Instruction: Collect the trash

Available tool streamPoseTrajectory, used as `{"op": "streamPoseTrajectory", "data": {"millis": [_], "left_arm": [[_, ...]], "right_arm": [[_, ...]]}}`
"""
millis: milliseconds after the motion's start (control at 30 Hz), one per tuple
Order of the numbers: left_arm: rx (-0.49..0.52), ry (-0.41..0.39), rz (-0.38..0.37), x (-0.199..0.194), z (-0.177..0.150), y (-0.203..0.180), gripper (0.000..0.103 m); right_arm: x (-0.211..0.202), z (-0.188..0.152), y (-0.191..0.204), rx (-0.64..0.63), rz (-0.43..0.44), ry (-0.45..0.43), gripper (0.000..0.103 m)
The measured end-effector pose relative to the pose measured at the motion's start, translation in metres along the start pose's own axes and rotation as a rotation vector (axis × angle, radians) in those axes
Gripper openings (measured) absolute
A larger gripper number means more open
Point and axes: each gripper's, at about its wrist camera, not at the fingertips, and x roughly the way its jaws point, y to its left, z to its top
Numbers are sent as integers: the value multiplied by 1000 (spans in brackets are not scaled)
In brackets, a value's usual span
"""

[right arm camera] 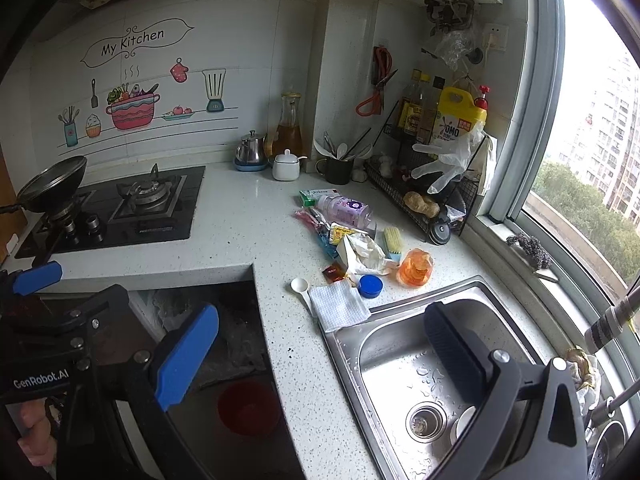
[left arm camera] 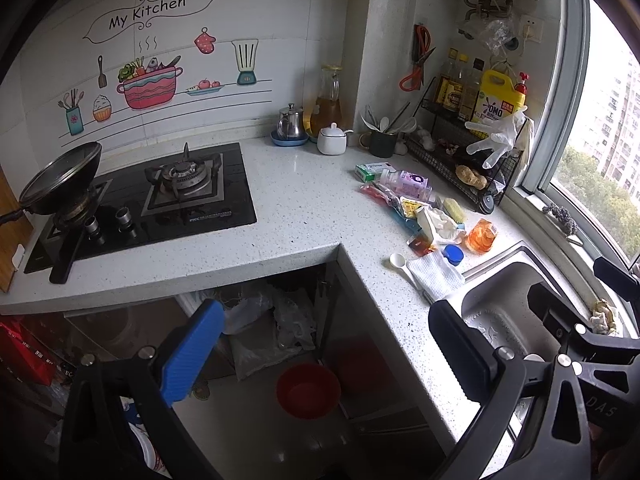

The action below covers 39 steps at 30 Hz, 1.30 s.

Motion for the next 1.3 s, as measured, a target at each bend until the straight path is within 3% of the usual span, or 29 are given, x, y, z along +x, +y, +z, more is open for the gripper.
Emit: {"op": "streamPoseTrajectory", "data": {"millis": [400,733,1300], "left_arm": [[0,-17,-52,-5,-6,1,102],[18,-26,7,-5,-10,5,102],[-1,-10,-18,-4,-17,11,102]], "right_arm": [[-2,-1,0,-4,-31,9,102],[-4,-1,2,11,-11,23,102],[0,-2,6,-22,-24,28,102]]}}
